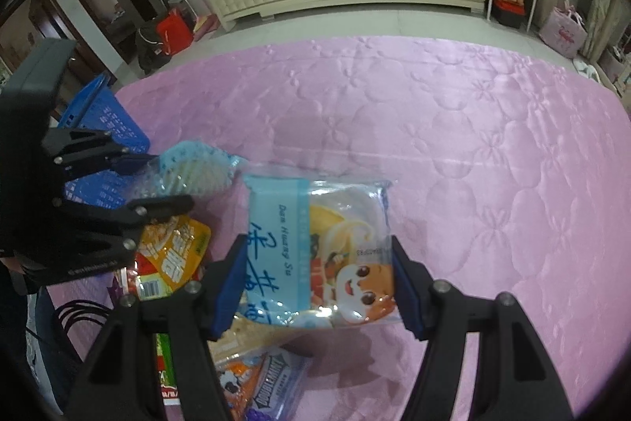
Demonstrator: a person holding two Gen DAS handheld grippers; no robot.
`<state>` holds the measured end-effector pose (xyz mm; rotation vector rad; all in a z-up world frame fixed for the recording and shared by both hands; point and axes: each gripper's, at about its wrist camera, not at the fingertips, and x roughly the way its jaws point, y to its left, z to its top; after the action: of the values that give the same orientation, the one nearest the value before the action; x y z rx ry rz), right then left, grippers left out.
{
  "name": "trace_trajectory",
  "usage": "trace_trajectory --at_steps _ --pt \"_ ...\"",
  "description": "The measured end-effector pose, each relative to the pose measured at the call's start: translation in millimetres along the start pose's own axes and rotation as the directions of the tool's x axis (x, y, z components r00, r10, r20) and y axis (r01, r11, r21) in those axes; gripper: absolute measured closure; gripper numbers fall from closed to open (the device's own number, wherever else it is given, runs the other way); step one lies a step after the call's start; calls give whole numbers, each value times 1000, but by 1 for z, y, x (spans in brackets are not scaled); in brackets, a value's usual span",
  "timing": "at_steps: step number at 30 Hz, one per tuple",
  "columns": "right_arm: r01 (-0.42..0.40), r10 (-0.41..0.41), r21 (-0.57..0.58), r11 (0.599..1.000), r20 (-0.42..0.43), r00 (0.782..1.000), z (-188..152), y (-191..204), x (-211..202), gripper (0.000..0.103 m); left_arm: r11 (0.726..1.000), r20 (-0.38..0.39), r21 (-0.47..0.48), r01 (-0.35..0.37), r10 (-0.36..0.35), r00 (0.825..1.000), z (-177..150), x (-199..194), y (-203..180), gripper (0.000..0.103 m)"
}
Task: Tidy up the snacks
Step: 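Grasp a clear plastic bag with the left tool while the right tool lifts its bag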
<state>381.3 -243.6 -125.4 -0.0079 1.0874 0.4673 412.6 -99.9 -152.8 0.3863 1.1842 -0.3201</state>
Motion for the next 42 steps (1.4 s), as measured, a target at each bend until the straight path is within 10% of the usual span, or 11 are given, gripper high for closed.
trace_trajectory --at_steps 25,42 --pt "83 -69 -93 992 140 988 12 75 -120 33 994 263 -103 26 2 965 -59 -157 23 73" --pt "10 17 -183 983 145 989 34 168 -113 33 974 327 -225 4 71 942 -124 -218 91 73"
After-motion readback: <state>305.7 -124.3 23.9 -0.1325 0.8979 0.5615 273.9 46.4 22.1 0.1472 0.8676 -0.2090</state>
